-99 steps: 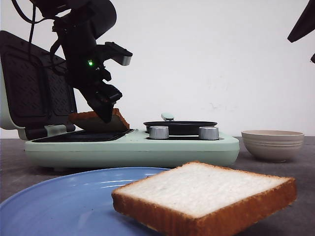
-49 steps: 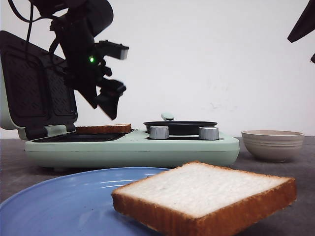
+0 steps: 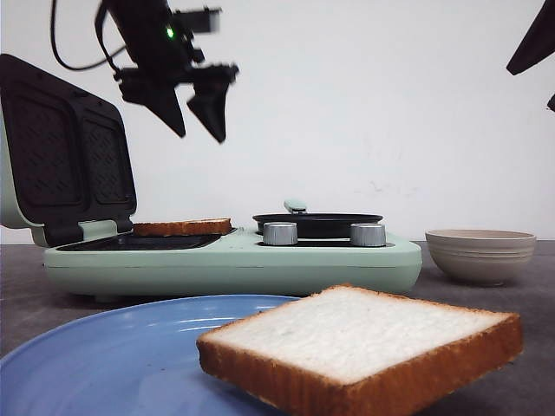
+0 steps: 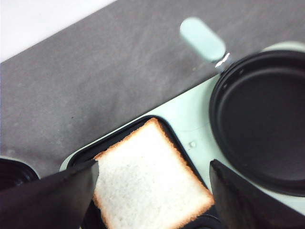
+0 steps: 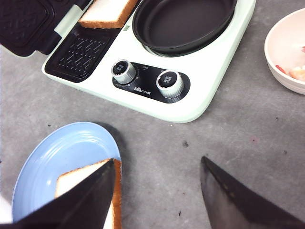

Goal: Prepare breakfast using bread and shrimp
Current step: 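Raise the left gripper away from the press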

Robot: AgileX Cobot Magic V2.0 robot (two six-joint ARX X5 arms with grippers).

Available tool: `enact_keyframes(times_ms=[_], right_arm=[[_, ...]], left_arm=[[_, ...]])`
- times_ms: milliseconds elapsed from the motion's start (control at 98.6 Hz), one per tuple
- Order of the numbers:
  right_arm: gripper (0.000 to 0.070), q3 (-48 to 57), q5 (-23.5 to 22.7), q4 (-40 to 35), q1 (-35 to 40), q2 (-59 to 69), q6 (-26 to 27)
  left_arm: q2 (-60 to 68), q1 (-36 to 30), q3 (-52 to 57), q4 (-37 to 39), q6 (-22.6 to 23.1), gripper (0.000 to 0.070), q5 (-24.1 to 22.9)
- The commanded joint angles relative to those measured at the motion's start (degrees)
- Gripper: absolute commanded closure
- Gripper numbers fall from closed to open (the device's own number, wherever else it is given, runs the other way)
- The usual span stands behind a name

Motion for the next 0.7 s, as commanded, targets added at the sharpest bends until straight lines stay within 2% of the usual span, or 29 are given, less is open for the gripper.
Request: enact_keyframes(times_ms=[0, 162, 314, 416, 690], right_arm=[[0.0357, 0.8, -0.2, 0.3, 0.3, 0.2, -0.8], [0.0357, 0.8, -0.2, 0.3, 0.3, 0.2, -0.8], [0.0357, 0.8, -0.2, 0.3, 0.3, 0.2, -0.8], [0.0357, 0.8, -0.2, 0.3, 0.3, 0.2, -0.8], [0.0357, 0.8, -0.2, 0.3, 0.3, 0.2, -0.6]], left_arm=[[-2.3, 0.1, 1.6, 0.0, -2.6, 0.0266, 0.5], [-7.8, 1.1, 1.6, -2.7, -4.5, 0.0266, 0.9], [-13.0, 1.6, 1.6, -5.3, -6.3, 0.0266, 5.2], [-16.7, 1.6, 1.5, -6.5, -6.3, 0.0266, 8.0], [-24.9, 1.6, -0.4, -10.4, -6.5, 0.0266, 9.9]])
